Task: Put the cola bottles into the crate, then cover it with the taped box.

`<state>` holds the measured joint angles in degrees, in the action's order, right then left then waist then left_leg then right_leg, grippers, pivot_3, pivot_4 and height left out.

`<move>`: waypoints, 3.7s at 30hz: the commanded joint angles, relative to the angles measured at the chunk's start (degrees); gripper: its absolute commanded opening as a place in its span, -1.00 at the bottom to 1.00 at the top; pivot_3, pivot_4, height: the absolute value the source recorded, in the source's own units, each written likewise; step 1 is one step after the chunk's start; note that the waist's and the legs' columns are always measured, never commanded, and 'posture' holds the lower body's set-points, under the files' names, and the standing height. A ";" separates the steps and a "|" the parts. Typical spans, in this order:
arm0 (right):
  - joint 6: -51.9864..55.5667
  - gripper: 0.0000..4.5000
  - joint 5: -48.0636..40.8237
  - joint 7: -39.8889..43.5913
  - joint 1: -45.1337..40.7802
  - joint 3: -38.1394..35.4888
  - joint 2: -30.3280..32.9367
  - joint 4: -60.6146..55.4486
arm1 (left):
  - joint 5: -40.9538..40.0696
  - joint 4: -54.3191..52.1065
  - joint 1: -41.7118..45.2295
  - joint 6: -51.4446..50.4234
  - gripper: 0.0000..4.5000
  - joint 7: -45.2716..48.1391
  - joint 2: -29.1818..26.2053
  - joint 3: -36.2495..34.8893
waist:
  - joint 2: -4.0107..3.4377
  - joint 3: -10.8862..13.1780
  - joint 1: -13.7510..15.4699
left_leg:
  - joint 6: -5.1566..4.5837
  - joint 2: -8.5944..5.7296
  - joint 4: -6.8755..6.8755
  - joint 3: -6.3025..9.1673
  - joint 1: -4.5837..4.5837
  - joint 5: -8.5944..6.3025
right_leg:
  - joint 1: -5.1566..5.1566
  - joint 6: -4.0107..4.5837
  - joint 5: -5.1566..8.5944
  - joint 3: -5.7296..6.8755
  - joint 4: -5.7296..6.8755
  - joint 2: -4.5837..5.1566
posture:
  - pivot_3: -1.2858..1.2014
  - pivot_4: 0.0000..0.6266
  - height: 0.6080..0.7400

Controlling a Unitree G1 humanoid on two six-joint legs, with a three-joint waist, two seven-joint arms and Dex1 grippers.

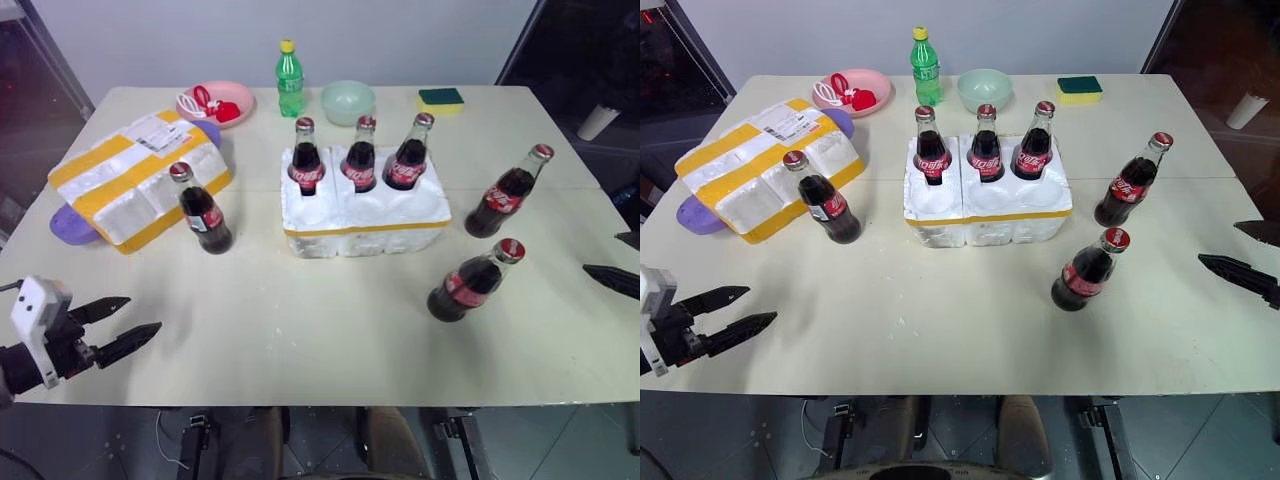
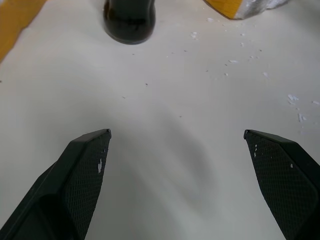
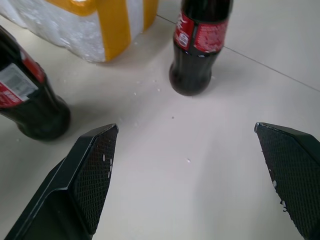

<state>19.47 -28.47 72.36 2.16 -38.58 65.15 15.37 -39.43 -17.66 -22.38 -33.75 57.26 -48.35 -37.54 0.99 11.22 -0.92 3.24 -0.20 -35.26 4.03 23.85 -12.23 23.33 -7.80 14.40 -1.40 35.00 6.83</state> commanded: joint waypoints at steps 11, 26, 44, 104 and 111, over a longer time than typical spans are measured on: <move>-1.63 1.00 -0.17 -0.35 0.20 -1.86 -1.35 0.37 | 2.35 2.10 4.44 1.43 0.98 -2.71 0.12 0.97 | 0.00 0.00 0.03 | -0.01 0.00 -0.02 -0.01 -0.13 0.01 | -0.10 0.00 0.00 -0.01 0.10 -0.02 | 0.03 -0.52 0.98; 24.30 1.00 -18.63 9.15 -15.88 -0.78 14.55 -13.43 | 0.49 11.56 28.44 -2.07 0.98 -5.72 -1.73 8.51 | -0.32 -0.01 -0.03 | -0.02 0.07 0.04 -0.03 -0.32 0.01 | -0.17 -0.02 0.00 -0.05 0.25 -0.12 | 0.03 -0.52 0.98; 38.91 1.00 -37.42 -2.79 -30.73 6.70 9.24 -30.91 | 16.86 37.47 53.43 13.77 0.98 -6.16 8.80 28.05 | -0.17 0.06 0.23 | -0.02 0.05 -0.12 -0.04 -0.24 0.02 | -0.17 -0.29 -0.15 -0.04 0.36 -0.12 | 0.03 -0.52 0.98; 36.52 1.00 -41.02 -24.67 -11.83 -6.90 0.74 -38.61 | 29.82 62.38 83.70 24.85 0.98 13.15 26.56 42.95 | 0.10 0.22 0.24 | -0.07 -0.03 -0.96 0.44 0.42 0.03 | 0.16 -0.46 -0.16 0.19 1.15 -0.22 | 0.03 -0.52 0.98; 37.99 1.00 -37.10 -21.12 -8.96 -14.97 2.35 -35.47 | 17.61 46.07 82.79 5.55 0.98 18.05 19.48 35.68 | 0.10 0.23 0.11 | -0.07 -0.03 -0.92 0.46 0.44 0.03 | 0.23 -0.47 -0.17 0.20 1.18 -0.23 | 0.03 -0.52 0.98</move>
<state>57.28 -66.28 49.97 -6.97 -48.12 66.50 -20.76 -17.34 34.34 58.65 -23.04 73.81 -25.95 2.27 1.09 11.45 -0.81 3.17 -0.23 -36.17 4.52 24.33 -12.19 23.58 -8.27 14.23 -1.19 36.20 6.59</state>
